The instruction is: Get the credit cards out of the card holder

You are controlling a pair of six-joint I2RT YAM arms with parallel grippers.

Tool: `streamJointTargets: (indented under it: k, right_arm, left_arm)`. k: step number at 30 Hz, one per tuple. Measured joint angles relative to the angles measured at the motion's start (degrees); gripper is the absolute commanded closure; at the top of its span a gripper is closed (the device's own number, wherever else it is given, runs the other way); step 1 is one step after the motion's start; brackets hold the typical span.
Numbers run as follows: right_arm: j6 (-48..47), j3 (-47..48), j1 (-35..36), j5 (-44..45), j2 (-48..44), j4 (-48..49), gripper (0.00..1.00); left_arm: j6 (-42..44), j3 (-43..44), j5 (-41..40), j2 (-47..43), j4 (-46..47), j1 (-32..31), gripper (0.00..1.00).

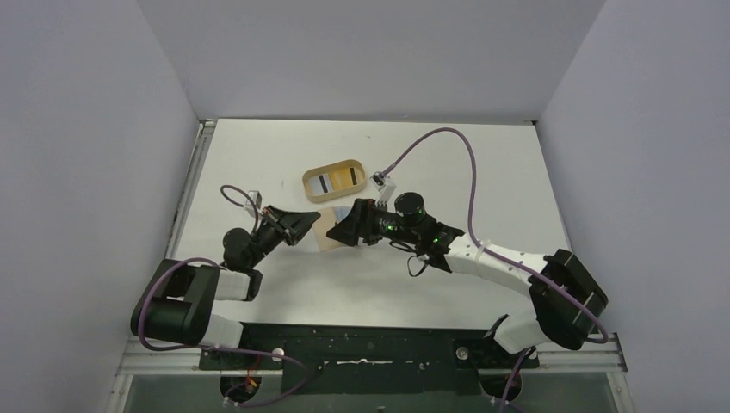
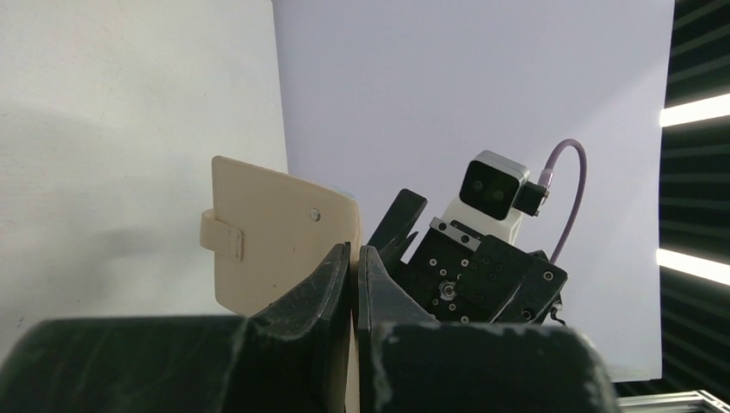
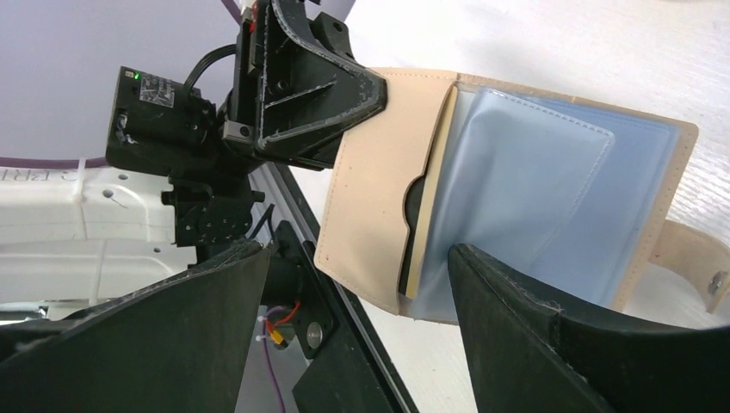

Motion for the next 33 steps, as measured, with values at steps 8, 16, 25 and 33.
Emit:
streamJointTargets:
  k: [8,16,25,33]
  right_arm:
    - [0.35,0.02,0.11,-0.74,-0.13,0.61,0.21]
    - [-6.05,3.21,0.42,7.82,-7.54,-13.77,0.19]
    - [-9.49,6.54,0.48,8.41,-9.75,-15.23,0.19]
    - [-8.57,6.54,0.74,3.41,-2.67,-12.22,0.19]
  left_arm:
    - [0.2,0.0,0.04,-0.61,-0.15,0.04,1.0]
    - [0.63,-0.02,0.26,-2.29,-1.62,0.04,1.0]
    - [1.27,-0.02,0.63,-3.3,-2.25,0.04,1.0]
    - [1.11,-0.02,0.66,-3.58,-2.25,0.04,1.0]
